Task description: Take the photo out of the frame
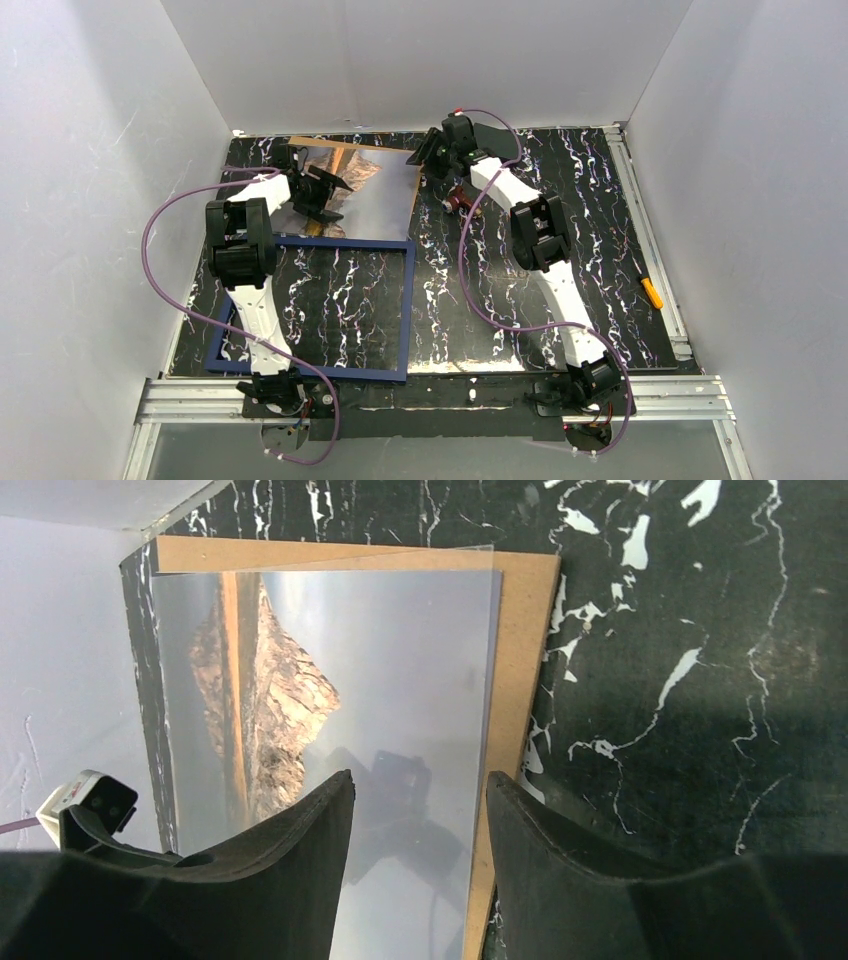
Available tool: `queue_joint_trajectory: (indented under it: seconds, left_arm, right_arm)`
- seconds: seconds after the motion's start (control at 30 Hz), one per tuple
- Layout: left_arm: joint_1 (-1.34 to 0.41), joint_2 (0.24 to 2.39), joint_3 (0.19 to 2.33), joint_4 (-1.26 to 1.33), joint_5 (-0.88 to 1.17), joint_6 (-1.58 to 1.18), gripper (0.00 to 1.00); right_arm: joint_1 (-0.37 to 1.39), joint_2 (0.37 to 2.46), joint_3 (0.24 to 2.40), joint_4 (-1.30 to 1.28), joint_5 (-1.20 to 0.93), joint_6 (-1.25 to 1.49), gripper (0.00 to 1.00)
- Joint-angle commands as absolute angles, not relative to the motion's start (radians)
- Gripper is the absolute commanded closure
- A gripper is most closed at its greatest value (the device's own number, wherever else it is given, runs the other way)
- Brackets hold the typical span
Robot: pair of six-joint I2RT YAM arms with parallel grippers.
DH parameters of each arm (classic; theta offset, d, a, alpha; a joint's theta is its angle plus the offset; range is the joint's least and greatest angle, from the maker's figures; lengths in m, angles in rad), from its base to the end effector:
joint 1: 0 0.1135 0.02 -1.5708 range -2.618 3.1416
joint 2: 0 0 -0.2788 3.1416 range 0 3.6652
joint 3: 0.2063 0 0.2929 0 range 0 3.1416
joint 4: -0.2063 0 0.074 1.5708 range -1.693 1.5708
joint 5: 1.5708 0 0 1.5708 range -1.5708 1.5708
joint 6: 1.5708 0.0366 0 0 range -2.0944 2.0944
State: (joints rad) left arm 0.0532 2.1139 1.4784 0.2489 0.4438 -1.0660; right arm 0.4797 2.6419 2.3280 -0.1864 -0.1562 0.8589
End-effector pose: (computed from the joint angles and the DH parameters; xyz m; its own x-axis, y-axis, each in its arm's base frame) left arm 0.5297 0.0125 0.1899 -0.4877 -0.8176 -0.3062 -0.1607 0.4288 -0.8890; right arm 0.5763 0.3062 0.1628 -0.7148 0.4712 -0.5167 -0.0547 0.6989 0.7131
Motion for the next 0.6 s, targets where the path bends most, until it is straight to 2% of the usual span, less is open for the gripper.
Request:
queue_joint_trajectory:
  seconds: [0.0, 0.27, 0.57]
  left_arm:
    - [0.058, 2.132, 1.479, 0.059, 0.414, -1.048, 0.29]
    - [0.059, 2.137, 1.485, 0.037, 0.411, -1.064, 0.29]
    - [0.059, 2.153, 1.485, 0.04, 0.425, -1.078, 0.29]
  right_arm:
    - [0.487, 2.642, 2.315, -0.212, -0.157, 0.876, 0.41]
    - [0.507, 2.676, 2.333, -0.236, -0.224, 0.916, 0.42]
    - [0.535, 2.607, 2.22, -0.207, -0.244, 0.931, 0.43]
